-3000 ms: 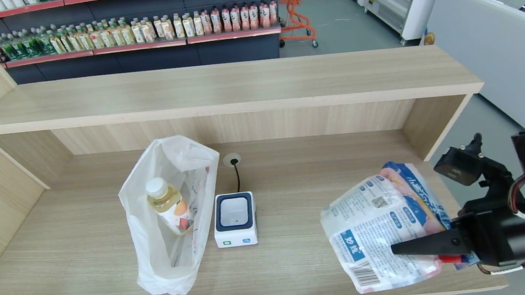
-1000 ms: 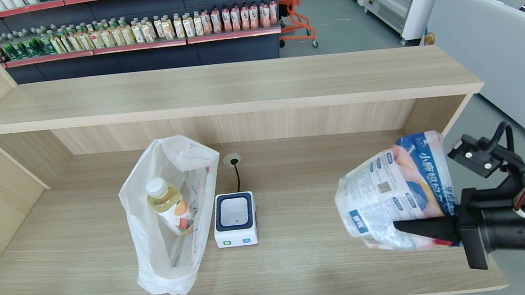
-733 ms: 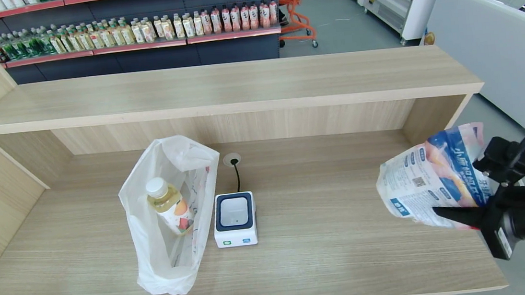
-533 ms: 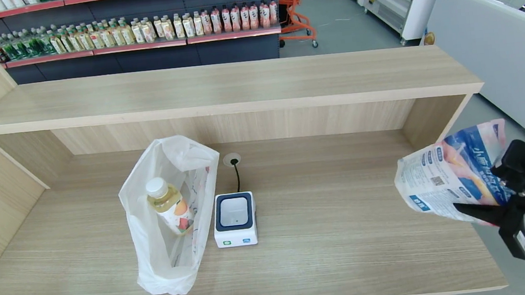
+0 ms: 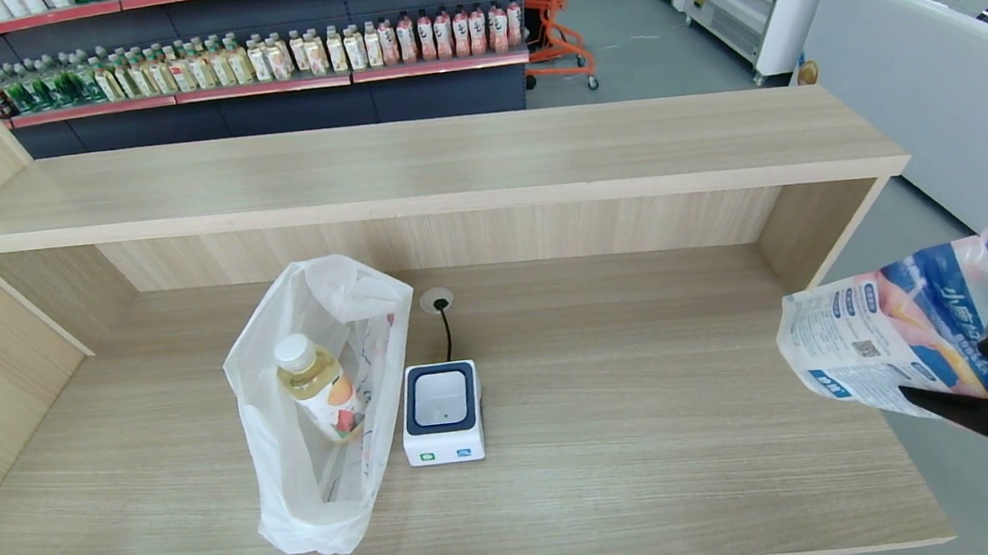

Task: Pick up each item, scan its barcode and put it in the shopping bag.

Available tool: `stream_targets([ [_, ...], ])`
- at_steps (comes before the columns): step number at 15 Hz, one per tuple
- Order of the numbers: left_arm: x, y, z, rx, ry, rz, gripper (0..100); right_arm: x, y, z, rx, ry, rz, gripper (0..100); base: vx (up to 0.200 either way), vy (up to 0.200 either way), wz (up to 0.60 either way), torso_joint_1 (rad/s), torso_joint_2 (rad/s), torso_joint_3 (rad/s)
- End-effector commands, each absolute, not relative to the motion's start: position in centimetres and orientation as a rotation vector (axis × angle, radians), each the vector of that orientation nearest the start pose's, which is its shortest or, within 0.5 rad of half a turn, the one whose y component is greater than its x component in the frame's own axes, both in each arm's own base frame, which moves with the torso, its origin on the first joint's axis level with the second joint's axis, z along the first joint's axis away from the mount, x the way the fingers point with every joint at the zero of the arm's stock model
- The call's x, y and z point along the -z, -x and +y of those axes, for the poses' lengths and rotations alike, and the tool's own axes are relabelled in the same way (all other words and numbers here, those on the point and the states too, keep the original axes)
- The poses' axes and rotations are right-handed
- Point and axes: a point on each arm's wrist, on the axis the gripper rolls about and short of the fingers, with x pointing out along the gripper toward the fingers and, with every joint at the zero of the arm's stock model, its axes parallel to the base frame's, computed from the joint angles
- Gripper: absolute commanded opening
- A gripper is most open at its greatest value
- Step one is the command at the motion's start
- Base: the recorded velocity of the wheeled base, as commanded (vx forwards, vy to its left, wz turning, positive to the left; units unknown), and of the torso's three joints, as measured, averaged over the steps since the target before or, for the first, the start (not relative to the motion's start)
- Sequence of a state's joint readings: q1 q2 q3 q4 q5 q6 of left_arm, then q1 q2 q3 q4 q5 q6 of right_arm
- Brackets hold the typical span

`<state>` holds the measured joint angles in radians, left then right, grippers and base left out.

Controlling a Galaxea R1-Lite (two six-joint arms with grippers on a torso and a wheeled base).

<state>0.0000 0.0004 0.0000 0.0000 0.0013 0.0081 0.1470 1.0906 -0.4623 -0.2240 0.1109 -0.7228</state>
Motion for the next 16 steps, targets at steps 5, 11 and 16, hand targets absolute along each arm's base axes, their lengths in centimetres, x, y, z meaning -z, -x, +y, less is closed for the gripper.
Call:
stream_targets([
  [5,-7.5,2.3,0.0,-0.002,-0.006,0.0,100,-18.0,-13.2,4.0,-0.499,0.636,0.282,0,0.0,0.16,0.0,0.001,0.0,0.002],
  [11,-7.5,2.3,0.0,-0.002,-0.006,0.0,100,-17.3,-14.1,5.0,-0.558,0.621,0.328,0,0.0,0.2,0.0,0.001,0.0,0.003],
  [16,-7.6,2.3,0.0,0.0,-0.006,0.002,100,-17.2,-14.8,5.2,-0.55,0.565,0.357,0,0.0,0.12,0.0,0.002,0.0,0.001],
])
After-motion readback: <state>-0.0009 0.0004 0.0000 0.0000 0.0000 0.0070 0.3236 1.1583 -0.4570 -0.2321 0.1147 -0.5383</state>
